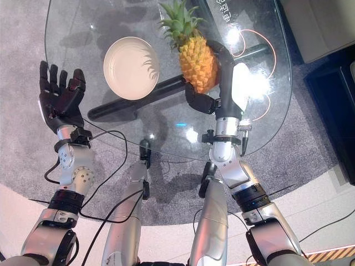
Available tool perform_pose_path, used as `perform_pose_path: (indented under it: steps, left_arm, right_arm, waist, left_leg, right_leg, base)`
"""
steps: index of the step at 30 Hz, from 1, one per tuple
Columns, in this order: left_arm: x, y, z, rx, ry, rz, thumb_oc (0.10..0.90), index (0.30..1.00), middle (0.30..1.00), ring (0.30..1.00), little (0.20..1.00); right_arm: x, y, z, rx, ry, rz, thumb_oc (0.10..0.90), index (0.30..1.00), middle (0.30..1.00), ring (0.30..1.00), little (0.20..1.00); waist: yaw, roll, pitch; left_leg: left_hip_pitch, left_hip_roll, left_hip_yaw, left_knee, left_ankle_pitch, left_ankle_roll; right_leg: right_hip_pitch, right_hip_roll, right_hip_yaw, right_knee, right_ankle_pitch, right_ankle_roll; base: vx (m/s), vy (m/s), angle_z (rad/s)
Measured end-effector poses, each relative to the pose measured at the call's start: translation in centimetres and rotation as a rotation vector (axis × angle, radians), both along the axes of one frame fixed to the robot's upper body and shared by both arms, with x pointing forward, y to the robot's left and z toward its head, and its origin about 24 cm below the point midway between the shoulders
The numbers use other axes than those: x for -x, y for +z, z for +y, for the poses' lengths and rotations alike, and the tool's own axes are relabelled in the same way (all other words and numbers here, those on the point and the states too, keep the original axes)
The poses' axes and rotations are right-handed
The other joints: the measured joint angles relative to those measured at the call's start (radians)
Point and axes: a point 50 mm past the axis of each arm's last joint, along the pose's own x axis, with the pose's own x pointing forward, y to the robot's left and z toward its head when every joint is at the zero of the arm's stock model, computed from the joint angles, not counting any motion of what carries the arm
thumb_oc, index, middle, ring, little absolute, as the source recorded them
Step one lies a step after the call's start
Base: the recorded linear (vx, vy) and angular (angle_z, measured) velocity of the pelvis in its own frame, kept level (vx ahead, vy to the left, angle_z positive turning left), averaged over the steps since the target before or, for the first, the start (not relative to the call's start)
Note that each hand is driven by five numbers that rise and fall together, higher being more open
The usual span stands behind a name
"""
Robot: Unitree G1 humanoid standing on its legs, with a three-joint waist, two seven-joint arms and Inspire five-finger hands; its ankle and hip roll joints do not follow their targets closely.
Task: Pick up the fruit to the plate
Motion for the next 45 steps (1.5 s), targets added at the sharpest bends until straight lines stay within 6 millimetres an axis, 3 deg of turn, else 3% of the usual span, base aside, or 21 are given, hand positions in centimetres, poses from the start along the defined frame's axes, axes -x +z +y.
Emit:
perform_pose_path:
  steps: [17, 27, 45]
  left_arm:
    - [-1.2, -0.1, -4.3, -0.083, -0.223, 0.109, 0.800, 0.900, 0.900, 0.900, 0.900]
    - [-1.6, 0.1, -7.0, -0.005, -0.378, 0.112, 0.800, 0.900, 0.900, 0.900, 0.900]
    - [-1.3, 0.8, -8.9, 0.141, -0.536, 0.079, 0.800, 0.900, 0.900, 0.900, 0.900]
  right_arm:
    - [-0.1, -0.1, 0.8, 0.042, 0.066, 0.043, 0.100, 0.300, 0.300, 0.300, 0.200]
    - [0.3, 0.8, 2.8, 0.077, 0.159, 0.019, 0.100, 0.300, 0.300, 0.300, 0.200]
    - [0.5, 0.6, 4.1, 0.130, 0.240, 0.060, 0.100, 0.300, 0.300, 0.300, 0.200]
  waist:
    - [-0.020, -0.001, 0.000]
    - [-0.023, -0.001, 0.000]
    - [-0.024, -0.002, 0.001]
  left_leg:
    - [0.000, -0.002, 0.000, 0.009, 0.002, 0.003]
    - [0.002, -0.003, 0.000, 0.015, 0.001, 0.005]
    - [0.002, -0.006, 0.000, 0.015, -0.001, 0.007]
  right_leg:
    - [0.001, 0.000, 0.004, 0.005, 0.001, 0.001]
    - [0.001, -0.001, 0.007, 0.013, 0.001, 0.001]
    - [0.001, -0.004, 0.008, 0.014, 0.001, 0.002]
  base:
    - [0.00, 0.000, 0.00]
    - [0.00, 0.000, 0.00]
    - [0.00, 0.000, 0.00]
